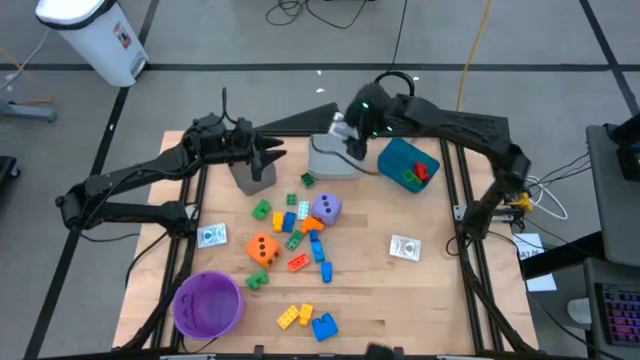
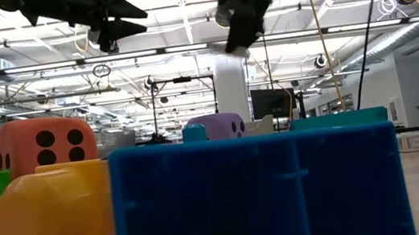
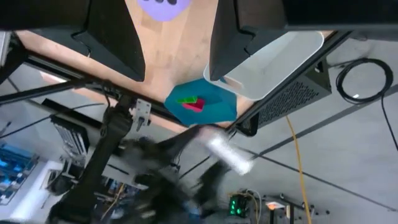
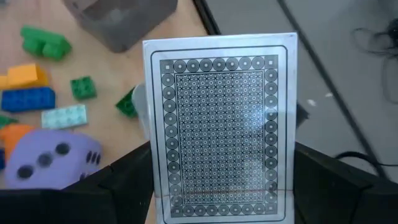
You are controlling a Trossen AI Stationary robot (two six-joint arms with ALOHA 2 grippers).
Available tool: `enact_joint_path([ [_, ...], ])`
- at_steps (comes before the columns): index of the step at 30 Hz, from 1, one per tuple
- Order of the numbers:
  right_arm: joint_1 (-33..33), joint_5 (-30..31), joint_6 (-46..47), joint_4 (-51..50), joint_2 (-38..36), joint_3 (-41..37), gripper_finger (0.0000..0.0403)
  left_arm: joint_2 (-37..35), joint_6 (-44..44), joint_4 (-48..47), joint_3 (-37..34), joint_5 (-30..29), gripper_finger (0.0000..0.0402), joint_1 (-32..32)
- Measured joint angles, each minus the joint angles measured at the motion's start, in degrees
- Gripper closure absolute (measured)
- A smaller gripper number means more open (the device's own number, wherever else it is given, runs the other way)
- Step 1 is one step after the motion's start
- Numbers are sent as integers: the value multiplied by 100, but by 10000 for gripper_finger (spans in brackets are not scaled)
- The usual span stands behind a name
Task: Pick & Place Toys
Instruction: Put the black deck of cards into the gray bin
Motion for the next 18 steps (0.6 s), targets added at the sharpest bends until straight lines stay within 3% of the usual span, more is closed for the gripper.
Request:
enact_joint_path([
  [6, -394, -452, -471, 41, 933, 259, 103, 0, -115, 95, 0, 125, 213, 0],
  [18, -358, -500, -656, 56, 1999, 256, 103, -2, -269, 95, 0, 150, 213, 0],
])
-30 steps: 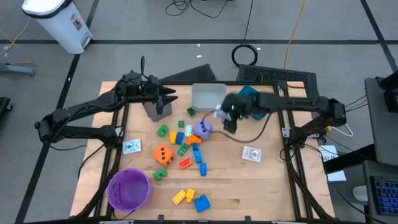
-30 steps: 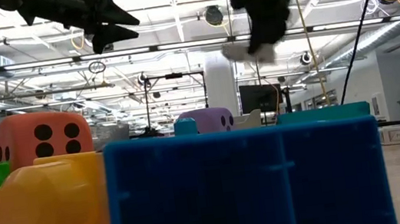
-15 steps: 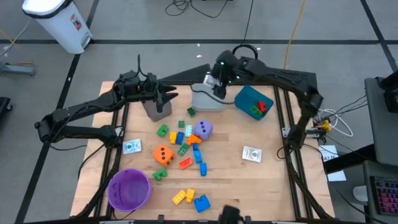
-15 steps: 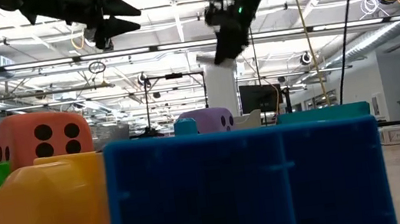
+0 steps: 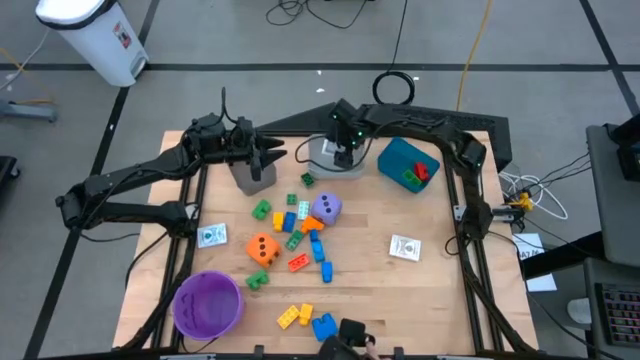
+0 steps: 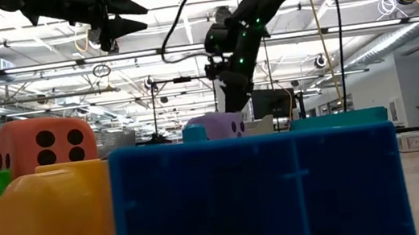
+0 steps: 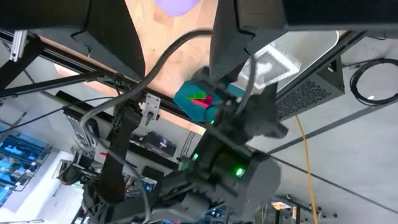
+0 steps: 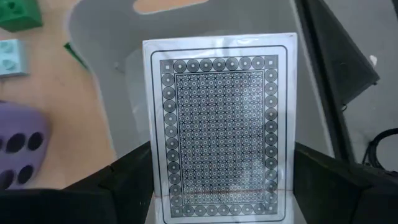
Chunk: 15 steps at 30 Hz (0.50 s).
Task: Pick & Place Toys
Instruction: Put the black deck of cards into the gray bin
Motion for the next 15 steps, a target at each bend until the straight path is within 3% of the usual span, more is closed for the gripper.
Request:
enact_joint_path([
  [15, 127, -119, -103, 135, 132, -483, 103, 0, 79, -50, 0, 0, 213, 0],
])
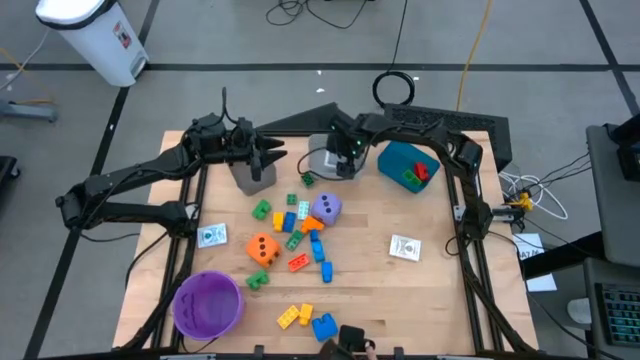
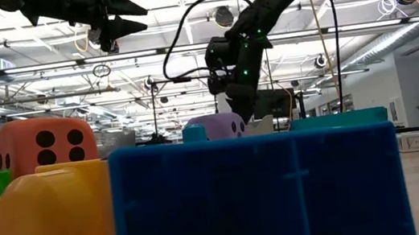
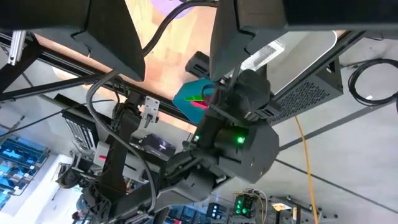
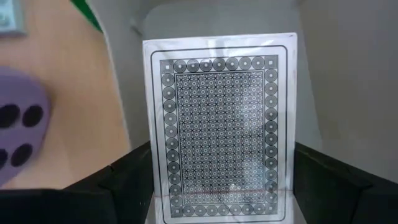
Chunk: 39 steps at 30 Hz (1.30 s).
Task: Pick & Place Toys
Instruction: Put the black deck of cards into the gray bin, then put the green game piece into the blue bin
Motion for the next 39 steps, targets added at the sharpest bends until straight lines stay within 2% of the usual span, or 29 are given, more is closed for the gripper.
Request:
enact_joint_path([
  [4, 45, 331, 99, 289, 0, -129, 93, 0, 13, 1, 0, 0, 213, 0],
  [7, 63, 583, 111, 419, -2, -129, 53, 0, 11, 0, 0, 0, 213, 0],
  [11, 64, 599, 117, 414, -129, -129, 13, 0, -60, -5, 0, -1, 213, 0],
  [22, 458, 399, 119, 557, -1605, -126, 13, -6, 12, -287, 0, 80, 213, 0],
  [27, 807, 423, 413, 565, -2051, -120, 13, -295, -58, -1383, 2, 579, 213, -23],
  [31, 974, 452, 877, 590, -2186, -120, 12, -350, -363, -2819, 4, 589, 213, -265],
  [34, 1049, 471, 1189, 757, -2194, -212, 12, -354, -755, -3731, 2, 447, 213, -509],
  [39, 1121, 448, 1567, 1243, -2177, -779, 12, -347, -1388, -4800, 2, -388, 213, -1034],
])
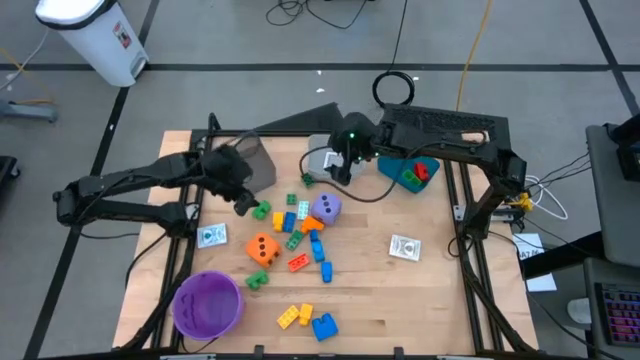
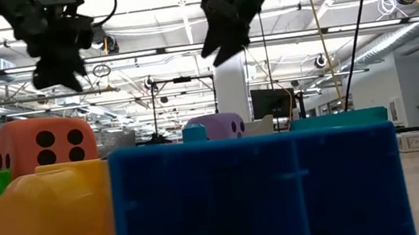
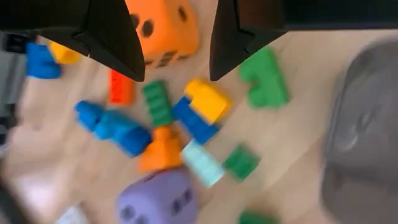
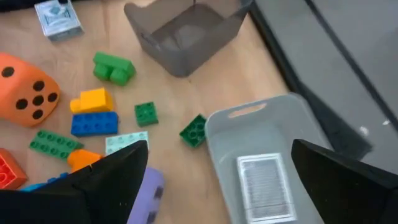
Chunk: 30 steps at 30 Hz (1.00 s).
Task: Pick & Place Toys
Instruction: Put the green game piece into the blue bin
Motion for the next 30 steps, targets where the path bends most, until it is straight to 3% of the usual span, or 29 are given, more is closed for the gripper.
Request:
enact_joint_path([
  [4, -7, -9, 345, 82, -9, -376, 12, 1, -567, -276, 0, -735, 213, -444],
  [13, 105, -41, 313, 111, -174, -837, 12, 684, -1326, -262, -2, -1284, 213, -1076],
  [30, 105, -11, 87, 78, -1771, -1734, 12, 2812, -2099, 51, -5, -1763, 213, -978],
])
